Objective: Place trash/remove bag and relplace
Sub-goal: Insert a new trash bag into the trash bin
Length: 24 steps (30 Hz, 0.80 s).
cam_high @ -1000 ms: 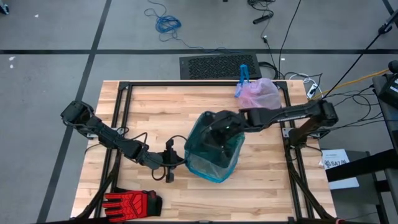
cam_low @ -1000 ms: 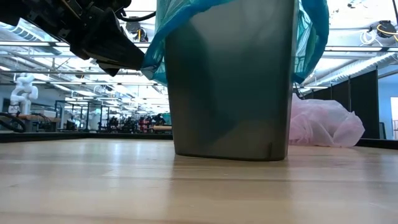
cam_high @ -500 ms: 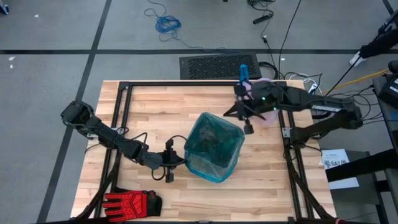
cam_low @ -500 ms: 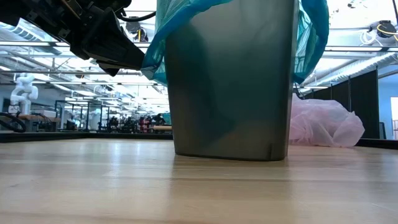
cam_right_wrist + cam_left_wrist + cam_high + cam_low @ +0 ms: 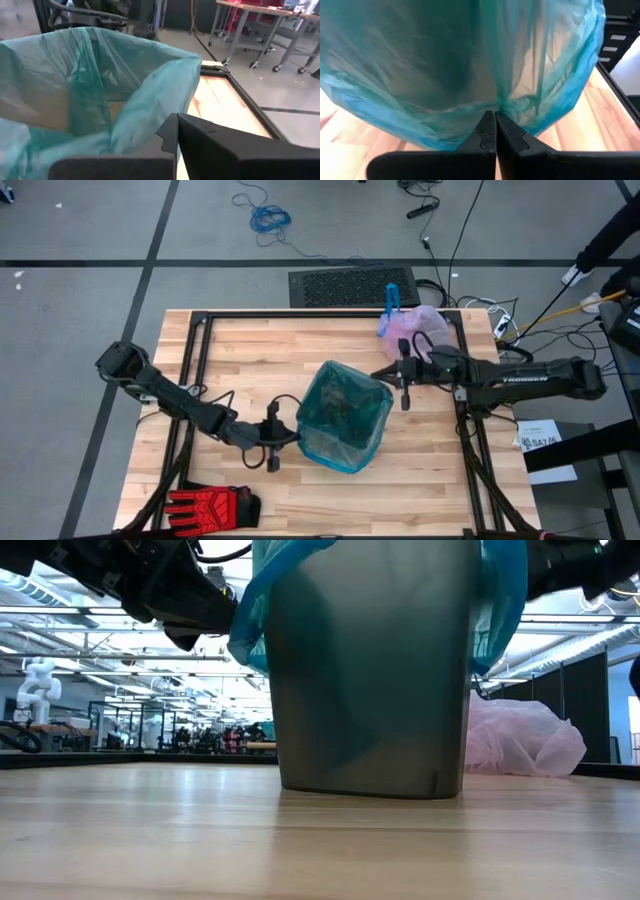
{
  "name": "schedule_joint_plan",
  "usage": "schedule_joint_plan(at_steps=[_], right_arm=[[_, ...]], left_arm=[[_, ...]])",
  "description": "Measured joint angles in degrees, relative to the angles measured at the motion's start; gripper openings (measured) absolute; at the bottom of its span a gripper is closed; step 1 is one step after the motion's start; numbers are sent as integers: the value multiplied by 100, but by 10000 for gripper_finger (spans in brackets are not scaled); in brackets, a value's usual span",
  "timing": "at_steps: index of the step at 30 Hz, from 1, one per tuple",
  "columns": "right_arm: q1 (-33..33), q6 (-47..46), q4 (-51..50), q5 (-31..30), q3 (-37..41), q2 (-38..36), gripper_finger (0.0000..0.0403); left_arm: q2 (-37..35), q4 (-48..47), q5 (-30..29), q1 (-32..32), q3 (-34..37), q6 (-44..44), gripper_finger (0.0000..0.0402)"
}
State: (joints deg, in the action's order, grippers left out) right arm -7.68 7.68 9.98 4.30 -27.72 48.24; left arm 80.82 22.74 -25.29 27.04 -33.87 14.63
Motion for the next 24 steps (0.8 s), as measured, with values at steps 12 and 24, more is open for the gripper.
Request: schedule_joint_plan(at_steps=[12, 24], right_arm=[[19, -727, 1192, 19, 769, 496, 0], [223, -951, 1855, 28, 777, 1928, 0]], left_arm=[[-397, -97, -27, -40, 0, -56, 0], [-611, -585, 11, 100, -2, 1, 0]])
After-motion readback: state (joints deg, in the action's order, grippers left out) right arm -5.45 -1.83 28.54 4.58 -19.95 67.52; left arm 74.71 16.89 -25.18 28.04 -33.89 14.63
